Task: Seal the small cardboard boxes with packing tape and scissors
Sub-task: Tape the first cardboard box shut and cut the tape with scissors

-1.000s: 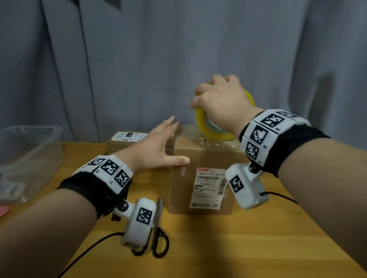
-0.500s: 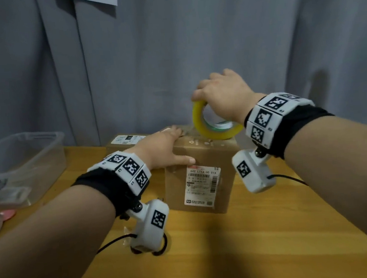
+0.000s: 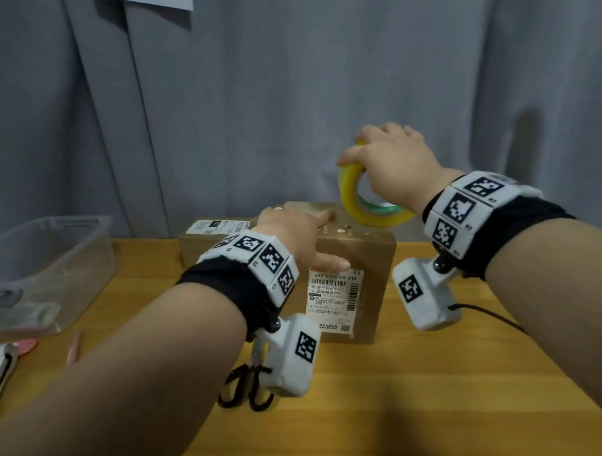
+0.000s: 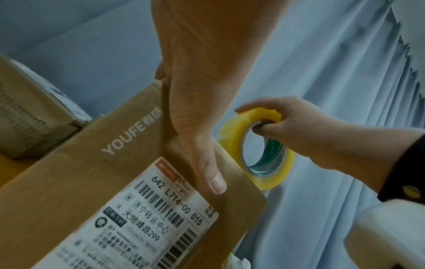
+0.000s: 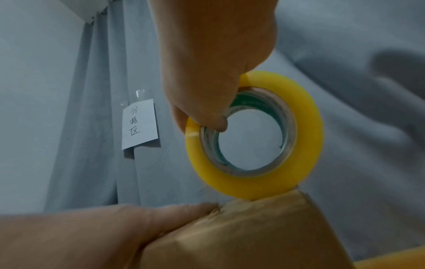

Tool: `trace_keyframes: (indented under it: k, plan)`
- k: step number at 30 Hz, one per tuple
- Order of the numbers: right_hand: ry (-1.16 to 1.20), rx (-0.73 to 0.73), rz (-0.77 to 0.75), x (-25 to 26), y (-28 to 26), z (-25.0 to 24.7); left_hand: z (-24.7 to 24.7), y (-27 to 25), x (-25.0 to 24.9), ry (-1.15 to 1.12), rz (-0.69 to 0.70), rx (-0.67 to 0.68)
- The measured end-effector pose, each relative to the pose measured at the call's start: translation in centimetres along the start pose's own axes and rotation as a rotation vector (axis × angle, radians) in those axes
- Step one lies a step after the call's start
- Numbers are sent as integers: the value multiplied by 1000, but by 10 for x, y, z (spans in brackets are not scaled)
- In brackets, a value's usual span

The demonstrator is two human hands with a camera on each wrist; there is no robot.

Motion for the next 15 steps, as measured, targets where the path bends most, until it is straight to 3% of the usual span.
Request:
trace_keyframes:
  k: [7,15]
  plan:
    - [8,-60,49,12,-1,-1,6,-20,27,-76,-11,-62]
    - [-63,-82,10,6,1,1,1,5,-8,-134,96,-60]
Point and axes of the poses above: each hand's wrist, its own y-axis towards the middle knuckle, its own z-axis out of the palm, x = y × z, the point moved 2 cm from there along y, towards the middle knuckle, and after that the axes turned 5 degrees about -y, right-handed, at the moved point
